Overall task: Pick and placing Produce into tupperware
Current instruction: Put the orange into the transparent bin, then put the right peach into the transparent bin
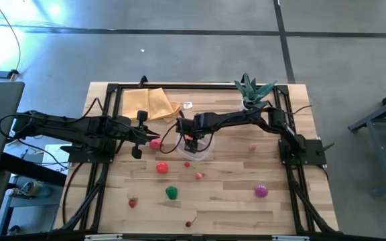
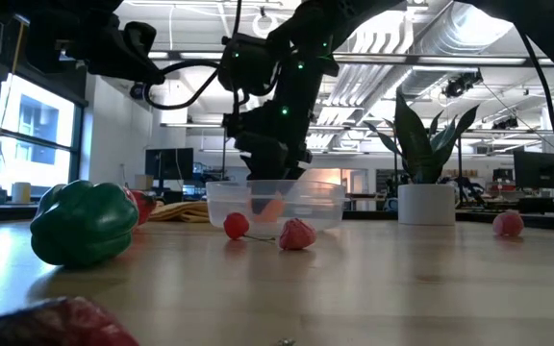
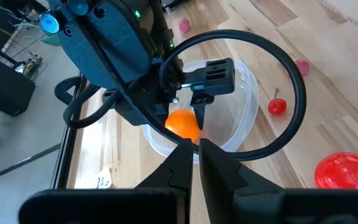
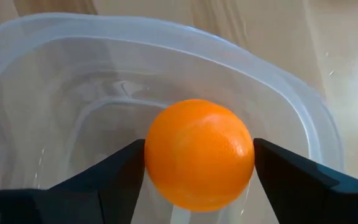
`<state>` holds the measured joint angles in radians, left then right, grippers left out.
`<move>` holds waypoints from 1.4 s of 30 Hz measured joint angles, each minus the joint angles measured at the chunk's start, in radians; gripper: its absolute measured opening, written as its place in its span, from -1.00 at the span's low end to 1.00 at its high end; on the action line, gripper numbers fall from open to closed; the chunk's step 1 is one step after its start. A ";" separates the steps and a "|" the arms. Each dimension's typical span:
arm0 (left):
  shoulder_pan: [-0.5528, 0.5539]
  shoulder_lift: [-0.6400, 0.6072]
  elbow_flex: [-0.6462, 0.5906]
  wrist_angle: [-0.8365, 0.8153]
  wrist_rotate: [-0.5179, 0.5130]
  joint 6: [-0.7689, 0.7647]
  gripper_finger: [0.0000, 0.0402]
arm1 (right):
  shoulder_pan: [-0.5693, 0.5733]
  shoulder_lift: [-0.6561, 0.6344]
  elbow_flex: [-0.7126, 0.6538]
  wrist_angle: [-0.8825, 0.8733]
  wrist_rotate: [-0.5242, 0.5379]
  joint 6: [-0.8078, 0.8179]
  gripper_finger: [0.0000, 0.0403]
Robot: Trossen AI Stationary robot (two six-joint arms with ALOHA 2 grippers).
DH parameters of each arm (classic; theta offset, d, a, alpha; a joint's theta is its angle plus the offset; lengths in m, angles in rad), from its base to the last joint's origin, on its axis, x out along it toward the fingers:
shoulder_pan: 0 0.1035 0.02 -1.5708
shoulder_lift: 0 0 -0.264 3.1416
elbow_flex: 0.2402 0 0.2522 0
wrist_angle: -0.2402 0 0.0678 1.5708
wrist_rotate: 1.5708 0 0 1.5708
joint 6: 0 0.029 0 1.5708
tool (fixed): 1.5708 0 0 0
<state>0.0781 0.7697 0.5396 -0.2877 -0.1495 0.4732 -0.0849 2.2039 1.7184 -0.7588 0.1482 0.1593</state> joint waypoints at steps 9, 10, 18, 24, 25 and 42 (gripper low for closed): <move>0.000 0.000 0.000 0.000 0.000 0.000 -0.91 | 0.002 -0.060 0.000 -0.034 0.040 0.027 0.42; 0.000 0.000 0.000 0.000 0.000 0.000 -0.91 | 0.004 -0.071 0.000 -0.045 0.044 0.033 0.42; 0.000 0.000 0.000 0.000 0.000 0.000 -0.91 | 0.074 -0.216 0.001 -0.251 0.146 0.197 0.43; 0.000 0.000 0.000 0.000 0.000 0.000 -0.91 | 0.229 -0.310 0.002 -0.559 0.202 0.578 0.43; 0.000 0.000 0.000 0.000 0.000 0.000 -0.91 | 0.259 -0.319 0.002 -0.598 0.213 0.631 0.43; 0.000 0.000 0.000 0.000 0.000 0.000 -0.91 | 0.324 -0.653 -0.345 -0.758 0.223 1.125 0.42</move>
<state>0.0780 0.7696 0.5396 -0.2878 -0.1493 0.4732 0.2387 1.5507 1.3732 -1.5166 0.3714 1.2842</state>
